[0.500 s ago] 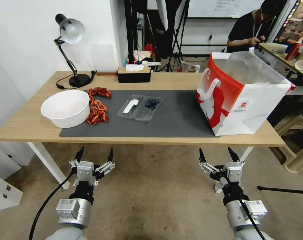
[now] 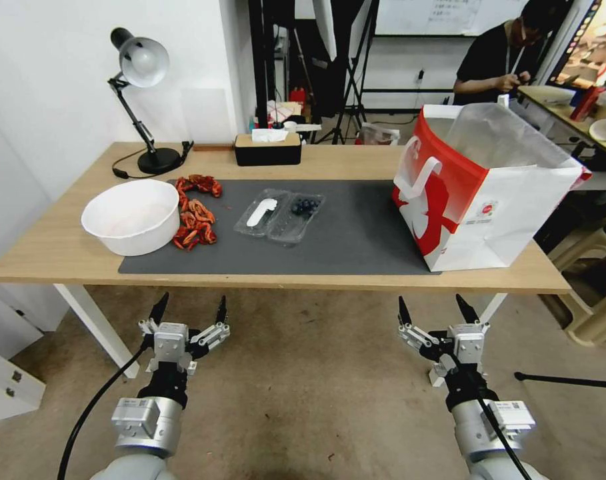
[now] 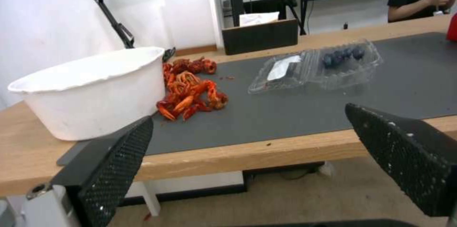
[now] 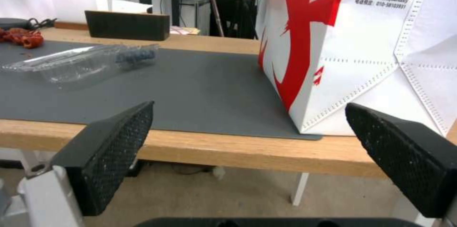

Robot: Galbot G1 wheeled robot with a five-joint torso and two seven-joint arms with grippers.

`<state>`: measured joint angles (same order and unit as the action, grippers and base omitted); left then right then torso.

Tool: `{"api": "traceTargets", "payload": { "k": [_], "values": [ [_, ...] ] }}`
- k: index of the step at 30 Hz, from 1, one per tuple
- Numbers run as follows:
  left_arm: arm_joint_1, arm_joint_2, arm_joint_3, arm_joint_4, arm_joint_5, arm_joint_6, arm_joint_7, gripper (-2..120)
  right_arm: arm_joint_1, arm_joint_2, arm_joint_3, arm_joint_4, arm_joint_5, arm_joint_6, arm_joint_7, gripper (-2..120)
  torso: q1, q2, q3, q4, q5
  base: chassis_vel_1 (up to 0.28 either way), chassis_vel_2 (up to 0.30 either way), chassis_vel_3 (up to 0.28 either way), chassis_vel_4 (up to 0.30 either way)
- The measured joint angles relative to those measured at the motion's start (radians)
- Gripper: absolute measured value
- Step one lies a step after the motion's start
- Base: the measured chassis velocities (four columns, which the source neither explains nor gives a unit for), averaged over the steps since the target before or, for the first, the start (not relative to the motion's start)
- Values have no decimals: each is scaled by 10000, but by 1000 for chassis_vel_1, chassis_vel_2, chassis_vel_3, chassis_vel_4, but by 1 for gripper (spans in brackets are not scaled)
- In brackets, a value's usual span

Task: Close the takeout container lid, then place the container into the takeout bag.

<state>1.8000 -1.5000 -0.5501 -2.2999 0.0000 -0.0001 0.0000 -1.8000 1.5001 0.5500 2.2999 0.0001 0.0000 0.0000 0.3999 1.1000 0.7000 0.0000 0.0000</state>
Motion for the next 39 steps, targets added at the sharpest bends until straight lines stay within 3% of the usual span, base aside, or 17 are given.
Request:
{"api": "traceTargets", "payload": {
  "k": [3, 6, 8, 9, 11, 14, 39],
  "values": [
    [-5, 21, 16, -17, -41, 18, -32, 100, -24, 16, -9, 70, 1, -76, -86, 100, 1, 0, 0, 1, 1, 0, 0, 0, 0],
    [-56, 169, 181, -204, -325, 196, -322, 100, -308, 294, -271, 850, 96, -769, -933, 100, 1, 0, 1, 3, -3, 0, 0, 0, 0],
    [-253, 625, 652, -810, -1154, 711, -1176, 100, -411, 413, -318, 1203, 180, -1189, -1473, 100, 1, 1, 0, -1, 2, 0, 0, 0, 0],
    [-253, 625, 652, -810, -1154, 711, -1176, 100, -411, 413, -318, 1203, 180, -1189, -1473, 100, 1, 1, 0, -1, 2, 0, 0, 0, 0],
    [-472, 1128, 1195, -1477, -2089, 1298, -2132, 100, -420, 444, -316, 1256, 248, -1298, -1565, 100, 1, 1, 0, -1, 1, 0, 0, 0, 0],
    [-562, 1337, 1403, -1668, -2569, 1631, -2563, 100, -401, 458, -307, 1256, 263, -1310, -1541, 100, 1, 0, 1, 0, 3, 0, 0, 0, 0],
    [-463, 1346, 1302, -1341, -2494, 1857, -2589, 100, 514, -68, -100, 769, 923, -1741, -1252, 100, 2, 1, -1, 0, 1, 0, 0, 0, 0]
  ]
}}
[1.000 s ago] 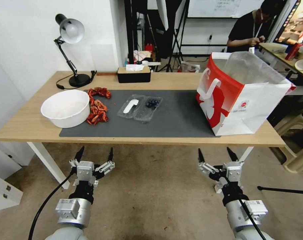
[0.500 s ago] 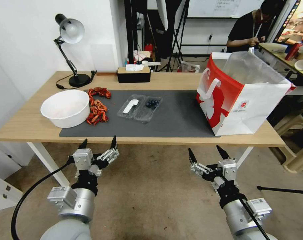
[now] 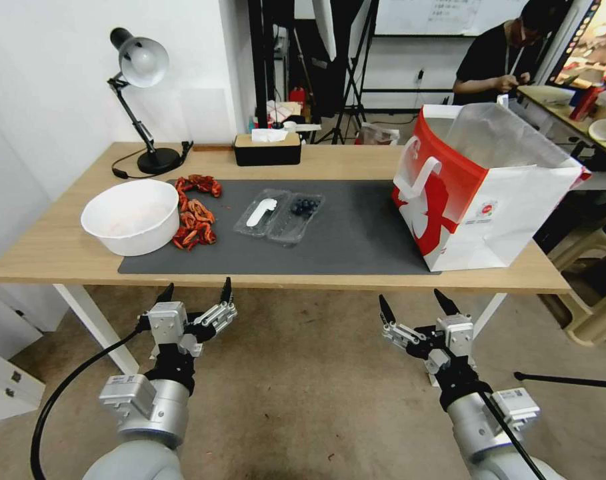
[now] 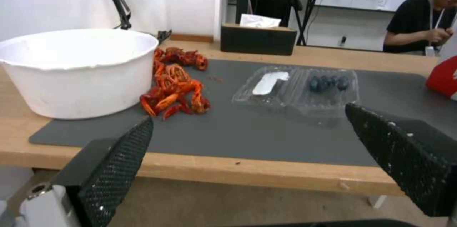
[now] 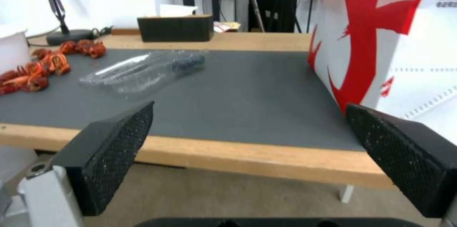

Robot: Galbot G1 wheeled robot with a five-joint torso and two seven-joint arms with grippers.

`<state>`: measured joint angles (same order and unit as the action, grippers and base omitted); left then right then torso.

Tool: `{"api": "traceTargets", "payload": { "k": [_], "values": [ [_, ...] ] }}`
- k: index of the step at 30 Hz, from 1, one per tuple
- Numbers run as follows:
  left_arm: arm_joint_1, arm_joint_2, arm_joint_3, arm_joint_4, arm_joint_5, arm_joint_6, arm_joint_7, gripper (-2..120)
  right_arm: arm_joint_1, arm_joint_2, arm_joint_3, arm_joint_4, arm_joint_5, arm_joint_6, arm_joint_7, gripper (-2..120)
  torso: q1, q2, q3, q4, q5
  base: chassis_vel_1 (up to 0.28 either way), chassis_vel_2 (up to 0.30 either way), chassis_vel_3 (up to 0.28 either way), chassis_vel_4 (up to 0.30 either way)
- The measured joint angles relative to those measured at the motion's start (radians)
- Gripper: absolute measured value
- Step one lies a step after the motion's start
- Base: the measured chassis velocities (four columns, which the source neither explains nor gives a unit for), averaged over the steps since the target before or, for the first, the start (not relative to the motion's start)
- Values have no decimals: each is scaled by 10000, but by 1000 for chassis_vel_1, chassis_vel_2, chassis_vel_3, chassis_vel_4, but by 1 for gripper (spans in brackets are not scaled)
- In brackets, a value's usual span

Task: Close the takeout container lid, then place the container into the takeout bag.

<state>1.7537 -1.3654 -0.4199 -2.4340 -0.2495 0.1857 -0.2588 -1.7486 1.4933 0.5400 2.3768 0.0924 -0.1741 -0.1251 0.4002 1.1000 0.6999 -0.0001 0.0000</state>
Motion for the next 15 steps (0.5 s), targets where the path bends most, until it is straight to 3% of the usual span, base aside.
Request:
{"api": "traceTargets", "payload": {
  "k": [10, 15],
  "values": [
    [-86, -50, -64, 289, 111, -18, 33, 100, 2136, -946, -365, -1119, 1090, -502, 297, 100, -1, -1, 1, 1, 0, 0, 0, 0, 0],
    [-117, -104, -142, 419, 87, -48, 35, 100, 3655, -1504, -1109, -2310, 1734, -749, 615, 100, 0, -1, 1, 2, 1, 0, 0, 0, 0]
  ]
}}
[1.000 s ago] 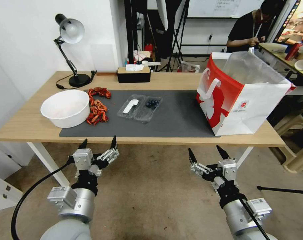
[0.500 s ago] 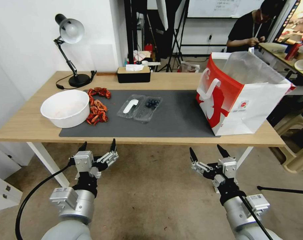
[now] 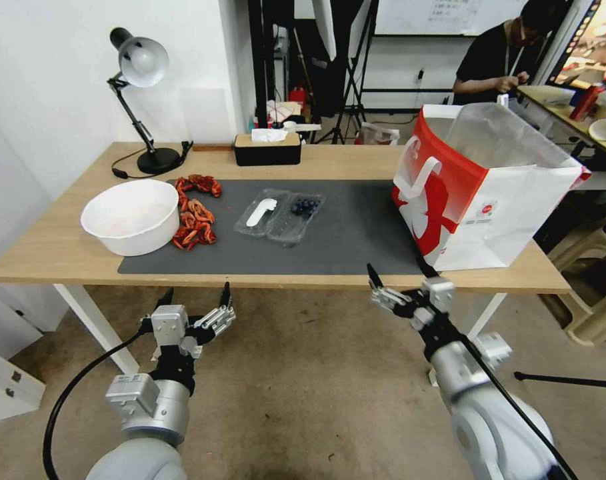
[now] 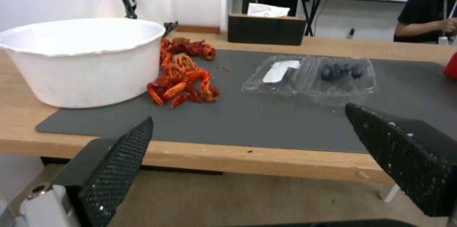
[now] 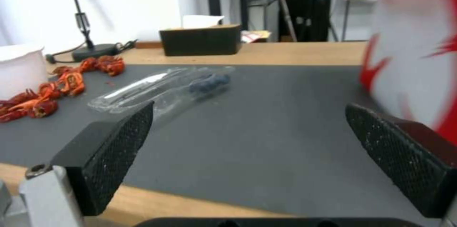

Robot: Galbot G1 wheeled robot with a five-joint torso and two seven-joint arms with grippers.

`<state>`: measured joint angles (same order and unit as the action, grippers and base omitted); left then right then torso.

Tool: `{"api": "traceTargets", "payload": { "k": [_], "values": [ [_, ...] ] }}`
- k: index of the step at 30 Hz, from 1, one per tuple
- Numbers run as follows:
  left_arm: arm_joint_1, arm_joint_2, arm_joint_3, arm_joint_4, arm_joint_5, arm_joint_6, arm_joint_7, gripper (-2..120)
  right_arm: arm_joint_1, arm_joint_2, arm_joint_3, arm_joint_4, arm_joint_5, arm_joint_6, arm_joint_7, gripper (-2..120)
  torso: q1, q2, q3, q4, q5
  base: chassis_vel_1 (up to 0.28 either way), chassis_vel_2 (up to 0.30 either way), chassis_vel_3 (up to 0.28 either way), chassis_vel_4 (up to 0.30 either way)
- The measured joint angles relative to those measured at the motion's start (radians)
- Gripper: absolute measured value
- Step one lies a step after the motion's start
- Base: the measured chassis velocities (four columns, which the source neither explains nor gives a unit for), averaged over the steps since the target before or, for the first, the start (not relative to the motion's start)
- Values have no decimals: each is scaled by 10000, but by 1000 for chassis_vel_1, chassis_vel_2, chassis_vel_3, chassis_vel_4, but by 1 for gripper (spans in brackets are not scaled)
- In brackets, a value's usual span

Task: Close the takeout container lid, then place the container into the takeout bag.

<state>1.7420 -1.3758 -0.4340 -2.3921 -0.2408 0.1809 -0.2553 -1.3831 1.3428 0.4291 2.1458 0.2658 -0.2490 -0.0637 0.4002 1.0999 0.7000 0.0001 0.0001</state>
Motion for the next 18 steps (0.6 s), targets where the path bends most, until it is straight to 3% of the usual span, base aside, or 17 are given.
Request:
{"api": "traceTargets", "payload": {
  "k": [7, 11, 18],
  "values": [
    [9, -155, -87, 129, 53, -108, -13, 100, 2232, -298, -1448, -1320, 557, -458, 688, 100, -2, 0, 0, 0, -3, 0, 0, 0, 0],
    [45, -262, -150, 192, 86, -199, -29, 100, 3611, -275, -2496, -2035, 865, -1299, 1630, 100, -1, 0, 1, 0, -4, 0, 0, 0, 0],
    [147, -442, -258, 321, 114, -334, -52, 100, 6140, 292, -4078, -3567, 2469, -3256, 4375, 100, -1, 0, 1, 1, -3, 0, 0, 0, 0]
  ]
}}
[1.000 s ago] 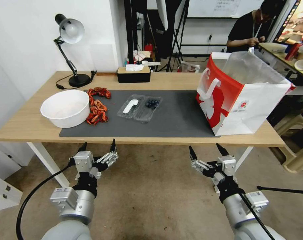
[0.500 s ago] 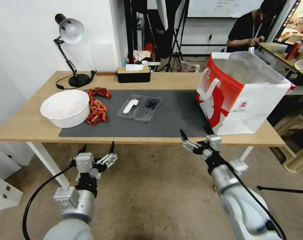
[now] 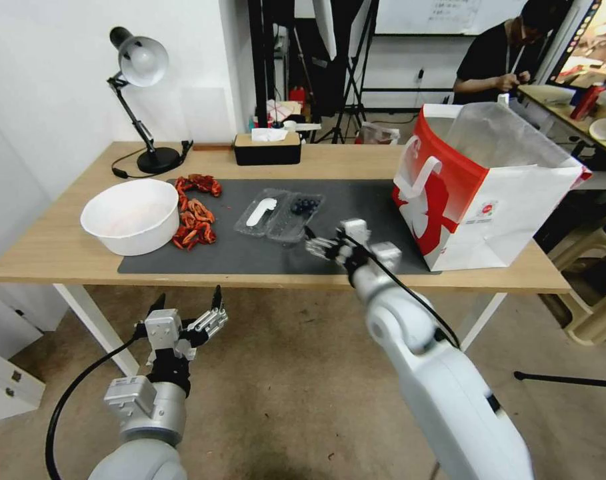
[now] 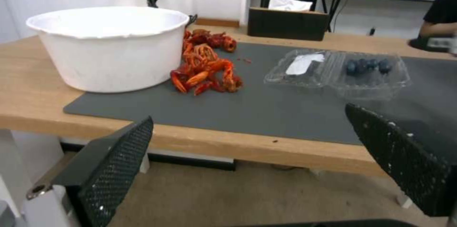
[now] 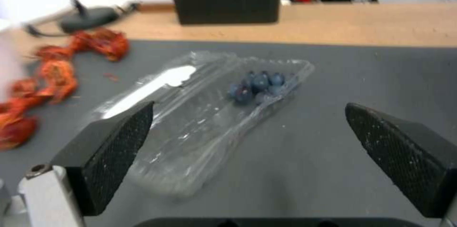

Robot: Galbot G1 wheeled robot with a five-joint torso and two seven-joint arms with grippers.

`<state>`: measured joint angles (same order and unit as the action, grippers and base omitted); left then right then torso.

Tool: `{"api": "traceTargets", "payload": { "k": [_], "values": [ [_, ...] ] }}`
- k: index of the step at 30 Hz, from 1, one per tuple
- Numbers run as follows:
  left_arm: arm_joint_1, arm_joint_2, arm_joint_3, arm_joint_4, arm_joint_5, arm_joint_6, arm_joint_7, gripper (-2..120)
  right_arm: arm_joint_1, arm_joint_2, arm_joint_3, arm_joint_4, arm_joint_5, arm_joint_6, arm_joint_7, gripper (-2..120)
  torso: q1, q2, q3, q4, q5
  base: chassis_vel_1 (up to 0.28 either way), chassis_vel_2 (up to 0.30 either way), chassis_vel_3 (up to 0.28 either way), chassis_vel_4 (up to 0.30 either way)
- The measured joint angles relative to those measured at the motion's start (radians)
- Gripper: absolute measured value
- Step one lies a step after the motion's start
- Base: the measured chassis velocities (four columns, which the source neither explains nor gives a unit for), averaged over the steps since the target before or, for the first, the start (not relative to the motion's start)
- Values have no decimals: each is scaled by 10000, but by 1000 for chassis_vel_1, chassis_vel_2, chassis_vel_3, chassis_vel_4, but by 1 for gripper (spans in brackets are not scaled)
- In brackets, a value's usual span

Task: Close the takeout container lid, then place the container into the takeout bag.

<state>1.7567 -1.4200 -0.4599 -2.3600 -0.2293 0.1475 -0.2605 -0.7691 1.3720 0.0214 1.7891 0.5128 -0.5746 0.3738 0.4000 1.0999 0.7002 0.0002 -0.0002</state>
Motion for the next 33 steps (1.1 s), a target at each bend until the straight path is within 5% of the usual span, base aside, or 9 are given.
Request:
{"api": "traceTargets", "payload": {
  "k": [9, 33],
  "values": [
    [34, -89, -6, 203, 14, -152, -36, 100, 1873, 561, -1017, -1640, 1907, -1609, 2069, 100, 0, 0, 0, -1, 1, 0, 0, 0, 0],
    [-144, 86, 71, 300, -67, -163, -217, 100, 1940, 355, -989, -2089, 3481, -1623, 3347, 100, 0, 2, -2, -2, 3, 0, 0, 0, 0]
  ]
}}
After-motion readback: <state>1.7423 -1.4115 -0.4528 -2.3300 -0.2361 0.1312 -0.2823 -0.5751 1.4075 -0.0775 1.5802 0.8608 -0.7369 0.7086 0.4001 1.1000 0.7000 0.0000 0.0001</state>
